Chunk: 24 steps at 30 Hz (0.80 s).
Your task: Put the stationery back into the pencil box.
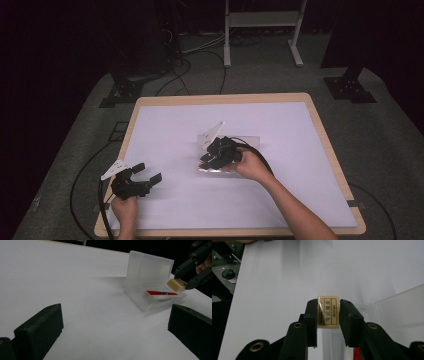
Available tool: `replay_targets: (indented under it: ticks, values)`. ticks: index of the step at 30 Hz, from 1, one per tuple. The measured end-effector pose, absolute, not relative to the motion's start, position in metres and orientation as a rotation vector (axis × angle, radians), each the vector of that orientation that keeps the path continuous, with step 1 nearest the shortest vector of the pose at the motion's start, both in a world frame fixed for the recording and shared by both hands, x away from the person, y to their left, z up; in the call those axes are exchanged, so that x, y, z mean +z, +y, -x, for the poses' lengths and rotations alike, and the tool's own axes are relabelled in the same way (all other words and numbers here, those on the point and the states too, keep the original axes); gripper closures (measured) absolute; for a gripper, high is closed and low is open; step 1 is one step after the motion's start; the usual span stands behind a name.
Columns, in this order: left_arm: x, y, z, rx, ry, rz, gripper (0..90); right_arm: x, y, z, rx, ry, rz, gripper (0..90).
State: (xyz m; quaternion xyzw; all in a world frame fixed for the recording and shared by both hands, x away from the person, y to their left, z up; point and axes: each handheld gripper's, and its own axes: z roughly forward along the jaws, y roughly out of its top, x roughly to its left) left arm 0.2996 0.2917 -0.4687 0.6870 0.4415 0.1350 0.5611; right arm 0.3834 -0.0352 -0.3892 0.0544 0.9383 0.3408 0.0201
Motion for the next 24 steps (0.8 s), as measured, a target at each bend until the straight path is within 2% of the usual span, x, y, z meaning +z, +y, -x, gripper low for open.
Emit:
replay_targets:
  ticks: [24]
  values:
    - [-0.468, 0.292, -0.299, 0.319, 1.036, -1.626, 0.0, -0.401, -0.033, -0.399, 1.054, 2.902, -0.223, 68.2]
